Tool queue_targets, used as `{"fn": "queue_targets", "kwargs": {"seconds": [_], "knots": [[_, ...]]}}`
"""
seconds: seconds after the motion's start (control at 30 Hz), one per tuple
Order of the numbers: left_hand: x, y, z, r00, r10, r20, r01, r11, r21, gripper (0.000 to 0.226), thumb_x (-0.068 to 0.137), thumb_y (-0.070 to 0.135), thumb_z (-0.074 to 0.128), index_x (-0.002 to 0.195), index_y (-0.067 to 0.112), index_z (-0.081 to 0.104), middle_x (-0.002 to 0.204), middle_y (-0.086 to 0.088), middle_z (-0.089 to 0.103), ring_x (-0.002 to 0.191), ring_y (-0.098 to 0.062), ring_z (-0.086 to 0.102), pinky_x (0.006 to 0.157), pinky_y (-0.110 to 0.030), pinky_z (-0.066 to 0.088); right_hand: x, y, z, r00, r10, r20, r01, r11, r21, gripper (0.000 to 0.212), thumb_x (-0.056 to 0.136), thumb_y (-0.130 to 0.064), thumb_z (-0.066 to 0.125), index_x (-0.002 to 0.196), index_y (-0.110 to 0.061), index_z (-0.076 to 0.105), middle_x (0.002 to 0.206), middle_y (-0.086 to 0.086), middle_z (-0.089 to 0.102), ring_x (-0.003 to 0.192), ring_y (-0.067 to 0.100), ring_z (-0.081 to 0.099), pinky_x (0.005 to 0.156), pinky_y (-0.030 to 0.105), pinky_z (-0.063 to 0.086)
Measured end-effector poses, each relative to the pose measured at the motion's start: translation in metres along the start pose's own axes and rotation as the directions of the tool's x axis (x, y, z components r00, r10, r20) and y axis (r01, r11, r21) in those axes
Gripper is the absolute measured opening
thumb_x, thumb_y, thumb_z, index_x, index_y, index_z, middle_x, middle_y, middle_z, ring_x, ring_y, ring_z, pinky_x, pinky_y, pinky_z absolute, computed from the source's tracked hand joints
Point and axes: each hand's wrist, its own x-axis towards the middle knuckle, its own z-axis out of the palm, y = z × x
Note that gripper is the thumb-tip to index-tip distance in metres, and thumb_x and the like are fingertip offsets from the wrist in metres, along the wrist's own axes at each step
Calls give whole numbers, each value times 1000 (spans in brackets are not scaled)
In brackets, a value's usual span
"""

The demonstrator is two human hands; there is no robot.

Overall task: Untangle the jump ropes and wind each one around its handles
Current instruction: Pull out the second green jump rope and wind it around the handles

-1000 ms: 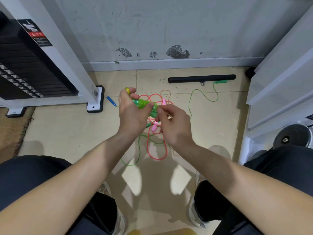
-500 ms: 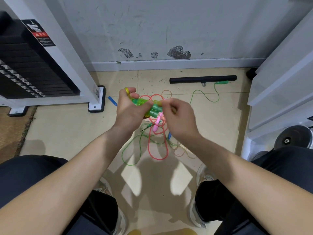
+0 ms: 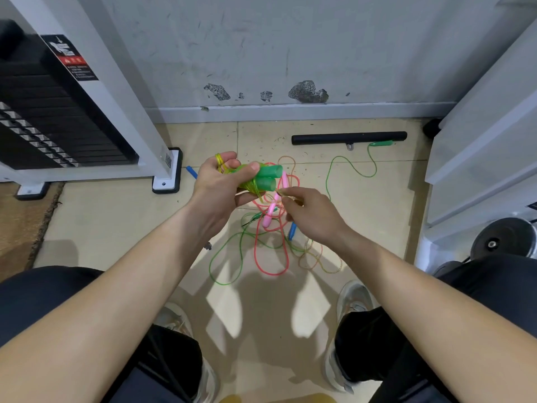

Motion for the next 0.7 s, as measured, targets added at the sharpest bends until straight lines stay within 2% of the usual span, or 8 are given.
{"fn": "queue_targets", "kwargs": {"seconds": [0.13,0.23,0.3,0.37,0.47,0.53,0.6,0.7], "knots": [[1,-5,1,999,-2,-37,3,1000,19,53,85,6,77,129,7,46,100,0,46,84,-25,70,82,-52,61,1,-6,1,993,-111,-49,88,938,-334,72,88,-37,61,154,-33,31,154,1,32,140,30,30,111,43,29],[1,-7,2,999,-13,-45,15,999,30,53,85,6,77,128,8,47,102,-1,46,82,-22,70,81,-51,61,-1,-14,3,992,-111,-59,90,956,-278,109,80,-43,71,159,-26,-1,165,0,4,150,28,8,118,46,15],[0,-8,3,999,-27,-45,29,999,41,54,85,7,77,129,9,47,105,-2,46,84,-24,72,82,-51,61,-3,-15,6,993,-100,-66,82,970,-231,118,76,-50,74,158,-31,-8,166,1,-1,152,25,2,120,48,11],[-1,-10,5,998,-41,-40,42,998,35,54,84,7,78,128,10,47,107,-4,47,95,-31,73,84,-54,59,-5,-15,8,990,-135,-51,116,956,-270,100,72,-65,68,155,-41,17,165,0,7,152,23,5,121,49,10],[-2,-12,7,998,-54,-41,54,999,4,55,82,7,80,127,10,48,106,-4,49,101,-37,71,86,-58,58,-6,-13,9,978,-205,-36,198,970,-140,61,74,-70,63,126,-38,59,135,-8,56,130,16,46,112,46,33],[-3,-12,7,997,-53,-47,53,998,-16,57,82,7,80,128,8,47,103,-3,48,95,-34,72,87,-57,57,-10,-15,12,988,-154,3,153,982,113,45,84,-58,68,120,-31,61,107,-11,69,105,9,62,97,37,47],[-2,-11,6,997,-45,-65,44,999,-21,58,84,8,78,132,7,45,100,-2,46,87,-27,71,81,-49,60,-10,-14,17,993,-114,11,107,953,282,34,92,-48,66,119,-28,56,89,1,70,84,11,69,77,33,52],[-2,-10,5,995,-40,-90,35,998,-60,57,86,6,76,132,6,43,100,-1,46,85,-21,71,75,-40,61,-7,-12,23,989,-128,-73,143,949,280,22,99,-42,57,118,-30,57,84,7,67,77,13,68,71,36,52]]}}
